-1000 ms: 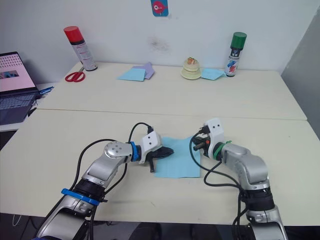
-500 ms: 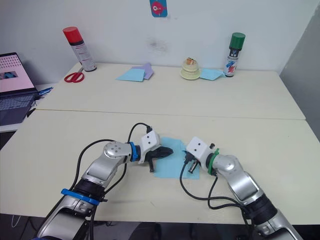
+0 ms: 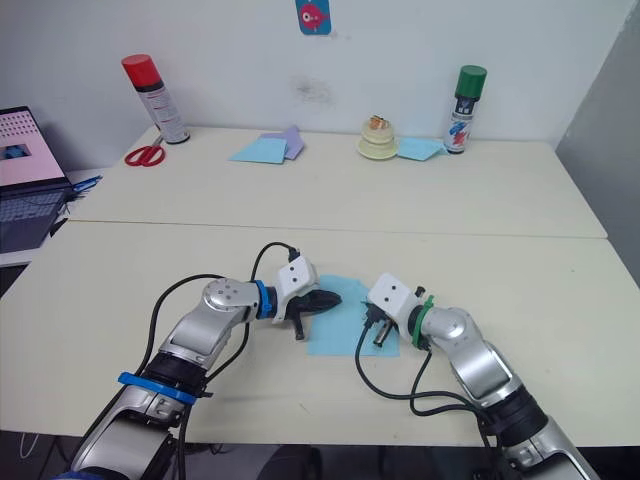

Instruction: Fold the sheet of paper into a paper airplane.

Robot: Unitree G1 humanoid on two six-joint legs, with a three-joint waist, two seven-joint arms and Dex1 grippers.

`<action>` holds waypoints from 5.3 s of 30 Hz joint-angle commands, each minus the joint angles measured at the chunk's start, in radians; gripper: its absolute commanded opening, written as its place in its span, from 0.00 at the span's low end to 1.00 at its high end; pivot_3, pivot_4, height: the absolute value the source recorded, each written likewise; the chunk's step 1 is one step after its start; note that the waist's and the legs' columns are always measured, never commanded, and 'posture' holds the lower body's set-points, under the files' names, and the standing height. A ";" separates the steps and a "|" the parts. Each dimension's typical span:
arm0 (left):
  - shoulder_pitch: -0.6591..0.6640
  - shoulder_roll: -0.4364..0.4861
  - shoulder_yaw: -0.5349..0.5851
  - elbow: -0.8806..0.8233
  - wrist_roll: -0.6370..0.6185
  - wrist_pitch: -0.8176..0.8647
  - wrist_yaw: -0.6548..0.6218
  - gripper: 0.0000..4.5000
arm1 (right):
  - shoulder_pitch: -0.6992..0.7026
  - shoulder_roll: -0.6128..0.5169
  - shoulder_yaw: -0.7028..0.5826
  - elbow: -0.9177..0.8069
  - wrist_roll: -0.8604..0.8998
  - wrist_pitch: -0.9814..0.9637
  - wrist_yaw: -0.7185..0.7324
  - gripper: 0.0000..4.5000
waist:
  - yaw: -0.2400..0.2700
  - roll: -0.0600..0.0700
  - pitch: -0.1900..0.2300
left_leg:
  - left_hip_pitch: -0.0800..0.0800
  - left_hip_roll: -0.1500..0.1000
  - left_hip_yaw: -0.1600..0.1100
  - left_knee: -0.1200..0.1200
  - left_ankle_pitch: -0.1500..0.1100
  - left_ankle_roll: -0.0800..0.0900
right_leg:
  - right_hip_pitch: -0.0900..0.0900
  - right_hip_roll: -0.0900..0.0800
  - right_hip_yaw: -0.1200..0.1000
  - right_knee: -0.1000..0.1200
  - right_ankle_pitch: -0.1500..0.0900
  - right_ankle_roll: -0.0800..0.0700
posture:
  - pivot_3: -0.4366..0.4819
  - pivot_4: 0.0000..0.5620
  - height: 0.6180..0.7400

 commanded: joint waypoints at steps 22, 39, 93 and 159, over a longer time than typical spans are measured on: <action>-0.361 0.005 -0.056 0.148 0.057 -0.107 -0.152 0.00 | 0.018 0.059 0.026 0.080 -0.084 0.009 -0.029 0.00 | -0.005 -0.001 0.001 | 0.000 0.000 0.000 0.000 0.000 0.000 | -0.001 0.001 0.000 0.000 0.000 0.000 | 0.48 0.27 0.91; -0.298 -0.112 -0.055 0.277 0.115 -0.225 -0.025 0.00 | 0.055 0.028 0.013 -0.006 -0.130 -0.147 -0.018 0.00 | -0.005 -0.002 0.001 | -0.003 0.000 0.001 -0.001 0.000 0.000 | -0.004 0.002 0.001 -0.001 0.000 0.001 | 0.48 0.27 0.91; -0.286 -0.039 -0.075 0.019 0.096 -0.095 -0.076 0.00 | 0.083 0.021 0.046 0.056 -0.180 -0.097 0.034 0.00 | -0.002 -0.002 0.001 | -0.001 0.000 0.000 0.000 0.000 0.000 | -0.001 0.001 0.000 0.000 0.000 0.000 | 0.48 0.27 0.91; -0.158 -0.148 -0.159 0.360 0.231 -0.239 0.009 0.00 | 0.109 -0.102 -0.122 0.028 0.012 0.026 0.128 0.01 | 0.004 -0.003 -0.007 | -0.001 -0.001 0.000 0.000 0.000 0.000 | 0.001 0.001 0.000 -0.001 0.000 0.000 | 0.48 0.27 0.91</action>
